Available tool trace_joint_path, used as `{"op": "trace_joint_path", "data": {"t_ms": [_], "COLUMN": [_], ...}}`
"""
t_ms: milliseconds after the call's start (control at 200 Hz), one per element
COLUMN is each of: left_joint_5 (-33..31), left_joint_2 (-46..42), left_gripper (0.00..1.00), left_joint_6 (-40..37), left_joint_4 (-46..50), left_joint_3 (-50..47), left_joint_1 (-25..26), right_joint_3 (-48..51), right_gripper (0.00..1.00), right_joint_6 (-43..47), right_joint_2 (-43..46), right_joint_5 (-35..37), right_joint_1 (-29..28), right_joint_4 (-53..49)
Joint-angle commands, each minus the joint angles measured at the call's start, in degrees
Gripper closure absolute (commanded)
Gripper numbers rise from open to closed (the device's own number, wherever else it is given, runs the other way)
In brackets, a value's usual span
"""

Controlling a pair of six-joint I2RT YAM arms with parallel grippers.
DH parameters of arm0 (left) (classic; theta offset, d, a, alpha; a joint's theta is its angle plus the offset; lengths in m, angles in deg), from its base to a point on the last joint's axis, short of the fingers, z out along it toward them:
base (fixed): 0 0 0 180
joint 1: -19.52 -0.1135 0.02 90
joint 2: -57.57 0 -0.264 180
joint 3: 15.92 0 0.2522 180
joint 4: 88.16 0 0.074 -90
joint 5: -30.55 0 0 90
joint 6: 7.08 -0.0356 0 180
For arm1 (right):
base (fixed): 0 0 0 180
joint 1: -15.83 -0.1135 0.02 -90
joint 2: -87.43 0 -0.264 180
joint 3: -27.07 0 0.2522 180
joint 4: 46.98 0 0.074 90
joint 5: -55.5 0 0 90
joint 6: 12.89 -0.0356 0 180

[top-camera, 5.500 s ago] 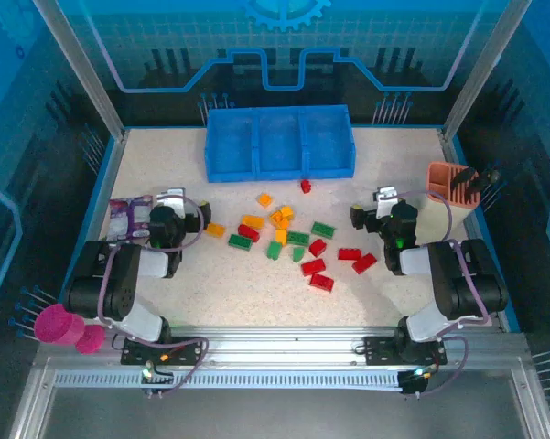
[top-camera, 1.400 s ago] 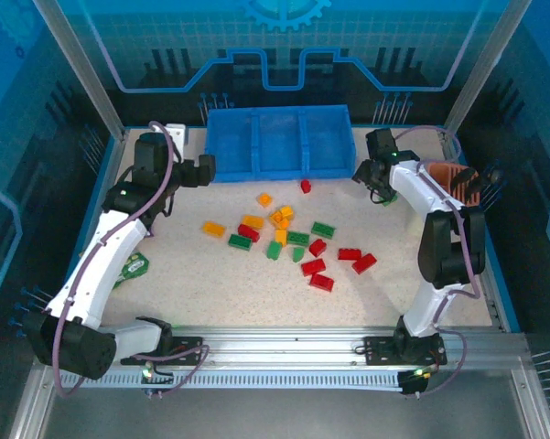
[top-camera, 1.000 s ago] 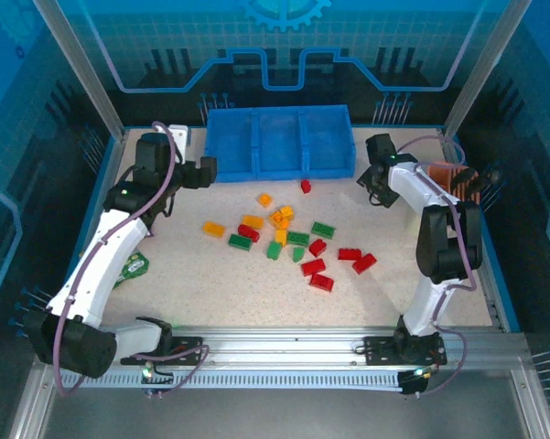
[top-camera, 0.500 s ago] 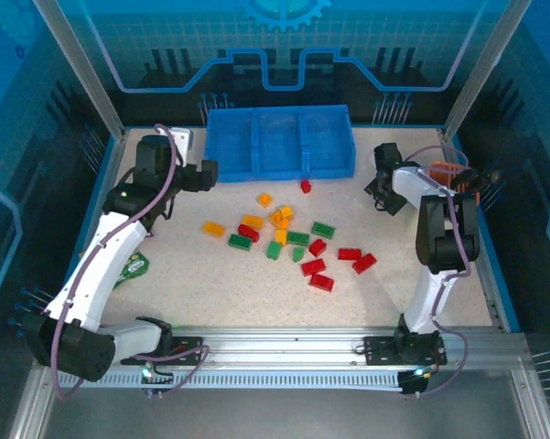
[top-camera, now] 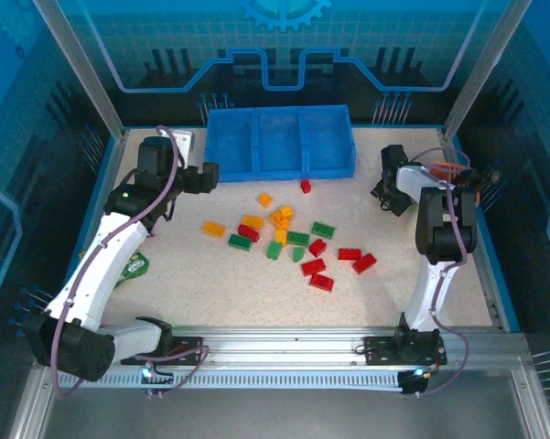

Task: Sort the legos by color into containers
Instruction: Pick up the lego from the middle-right of the table.

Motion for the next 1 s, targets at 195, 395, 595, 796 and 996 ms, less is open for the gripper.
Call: {"op": "trace_joint_path", "data": {"t_ms": [195,395,595,796,996], "left_joint_5": [-0.28,-0.35,-0.28,-1.12,-3.34], "left_joint_2": [1.67,3.08,3.89,3.71,3.81], "left_gripper": [0.01,0.01,0.01,0.01,0.01], "left_joint_6": [-1.22,-1.32,-1.90,-4.47,-8.04], "left_joint_4": [-0.62,-0.54,1.37,6.39,9.28], "left_joint_3": [0.09,1.03,3.14,6.06,7.59], "left_joint_1": [0.63,0.82,1.08,1.09,1.09], "right_joint_3": [-6.04,-10.45,-11.56,-12.31,-14.60], "right_gripper": [0.48,0.64,0.74,0.75,0.72], "right_joint_6": [3.60,5.93,12.73,25.86,35.07], "right_joint_2": [-5.25,-7.92,-7.82,-0.74,5.90], "right_joint_5": [-1.91,-2.76,-7.16,-4.73,-3.46], "right_joint_1": [1.50,1.18,0.12,-4.99,-10.61], "right_joint_4": [-1.88,-5.10,-4.16,-2.14,-1.26]}}
